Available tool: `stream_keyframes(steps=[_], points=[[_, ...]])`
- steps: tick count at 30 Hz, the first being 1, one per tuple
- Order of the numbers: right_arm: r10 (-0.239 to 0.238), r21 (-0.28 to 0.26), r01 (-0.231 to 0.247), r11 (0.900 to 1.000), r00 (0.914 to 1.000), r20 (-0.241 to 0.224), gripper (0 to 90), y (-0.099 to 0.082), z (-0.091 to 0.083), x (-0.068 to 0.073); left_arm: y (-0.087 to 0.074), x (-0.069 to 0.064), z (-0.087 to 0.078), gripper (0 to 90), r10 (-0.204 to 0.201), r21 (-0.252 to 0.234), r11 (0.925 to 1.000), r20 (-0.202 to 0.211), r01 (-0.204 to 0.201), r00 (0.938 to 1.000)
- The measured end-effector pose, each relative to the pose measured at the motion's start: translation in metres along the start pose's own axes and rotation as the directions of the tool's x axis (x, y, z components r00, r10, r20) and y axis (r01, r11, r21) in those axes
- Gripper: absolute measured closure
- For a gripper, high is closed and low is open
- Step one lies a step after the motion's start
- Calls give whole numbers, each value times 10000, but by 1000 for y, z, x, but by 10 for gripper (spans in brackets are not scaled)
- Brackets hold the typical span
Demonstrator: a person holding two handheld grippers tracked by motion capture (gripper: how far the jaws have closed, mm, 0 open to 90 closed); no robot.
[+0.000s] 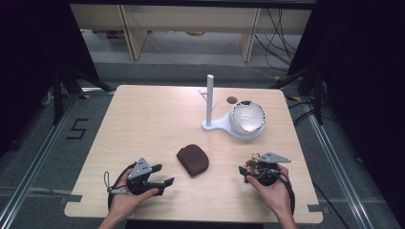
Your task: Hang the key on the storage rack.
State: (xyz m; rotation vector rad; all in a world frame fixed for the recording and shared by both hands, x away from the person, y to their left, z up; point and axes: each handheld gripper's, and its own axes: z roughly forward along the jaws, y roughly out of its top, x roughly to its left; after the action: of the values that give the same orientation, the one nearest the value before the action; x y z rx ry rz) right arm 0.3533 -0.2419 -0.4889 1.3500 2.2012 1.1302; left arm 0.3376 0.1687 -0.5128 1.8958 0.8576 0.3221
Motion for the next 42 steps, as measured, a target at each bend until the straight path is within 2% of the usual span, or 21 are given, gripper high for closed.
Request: stream_keyframes(steps=[1, 2, 5, 9, 13, 19, 21, 22, 24, 25, 29, 30, 31, 32, 34, 35, 36, 37, 39, 40, 42], points=[[364, -100, -364, 9993, 9993, -61, 477, 0, 0, 2, 0, 0, -1, 269, -5, 18, 10000, -79, 5, 10000], [206, 36, -206, 9998, 9998, -22, 477, 0, 1, -1, 0, 0, -1, 270, -5, 54, 10000, -130, 6, 9999], [212, -63, -212, 9998, 9997, 95, 470, 1, -3, -2, 0, 1, -1, 272, -41, 32, 10000, -29, 41, 10000], [439, -79, -440, 9990, 9990, -75, 464, 3, -2, -1, 1, 1, -1, 278, -59, 49, 10000, -44, 59, 10000], [457, 73, -457, 9989, 9990, 1, 464, 4, -1, -1, 4, 1, -1, 280, -12, 120, 9999, 17, 12, 10000], [708, 275, -700, 9972, 9970, -306, 466, 10, 1, 3, 9, -3, 3, 289, 52, 57, 10000, 181, -53, 9998], [803, 515, -779, 9956, 9957, -472, 471, 15, 3, 6, 9, -4, 3, 310, 103, 176, 9998, 171, -106, 9998], [815, 625, -775, 9950, 9946, -645, 471, 18, 6, 8, 9, -4, 4, 310, 135, 211, 9997, 214, -139, 9997], [787, 1304, -667, 9892, 9929, -894, 471, 33, 14, 17, 9, -5, 6, 330, 152, 210, 9997, 399, -160, 9991], [760, 1470, -617, 9872, 9927, -935, 471, 38, 18, 20, 9, -6, 7, 333, 183, 215, 9996, 321, -190, 9993], [632, 1488, -435, 9879, 9894, -1306, 465, 53, 33, 29, 8, -6, 9, 341, 201, 272, 9994, 321, -210, 9993], [735, 2154, -422, 9756, 9875, -1395, 465, 62, 43, 36, 8, -6, 10, 345, 233, 327, 9992, 378, -245, 9990], [763, 2100, -441, 9767, 9861, -1477, 468, 64, 50, 40, 8, -6, 10, 347, 233, 327, 9992, 378, -245, 9990], [540, 2034, -161, 9790, 9818, -1821, 469, 68, 56, 42, 8, -5, 11, 350, 317, 344, 9989, 430, -331, 9986], [549, 2163, -136, 9762, 9810, -1863, 469, 71, 61, 45, 9, -6, 13, 360, 347, 453, 9983, 420, -366, 9985], [493, 2370, 23, 9715, 9761, -2116, 469, 76, 72, 50, 10, -6, 17, 370, 403, 475, 9980, 493, -426, 9980], [630, 2508, -76, 9680, 9749, -2137, 469, 78, 74, 53, 10, -7, 18, 374, 389, 500, 9979, 510, -414, 9979], [589, 2534, -2, 9674, 9728, -2240, 468, 80, 79, 53, 10, -7, 20, 376, 423, 545, 9975, 620, -457, 9972], [560, 2573, 79, 9663, 9692, -2398, 467, 83, 83, 54, 10, -8, 21, 378, 432, 563, 9973, 516, -461, 9977], [601, 2730, 109, 9619, 9663, -2503, 467, 85, 87, 55, 10, -8, 21, 378, 453, 670, 9965, 658, -497, 9968], [872, 3146, -71, 9492, 9665, -2413, 466, 89, 95, 58, 9, -9, 22, 377, 487, 689, 9962, 582, -527, 9971]])
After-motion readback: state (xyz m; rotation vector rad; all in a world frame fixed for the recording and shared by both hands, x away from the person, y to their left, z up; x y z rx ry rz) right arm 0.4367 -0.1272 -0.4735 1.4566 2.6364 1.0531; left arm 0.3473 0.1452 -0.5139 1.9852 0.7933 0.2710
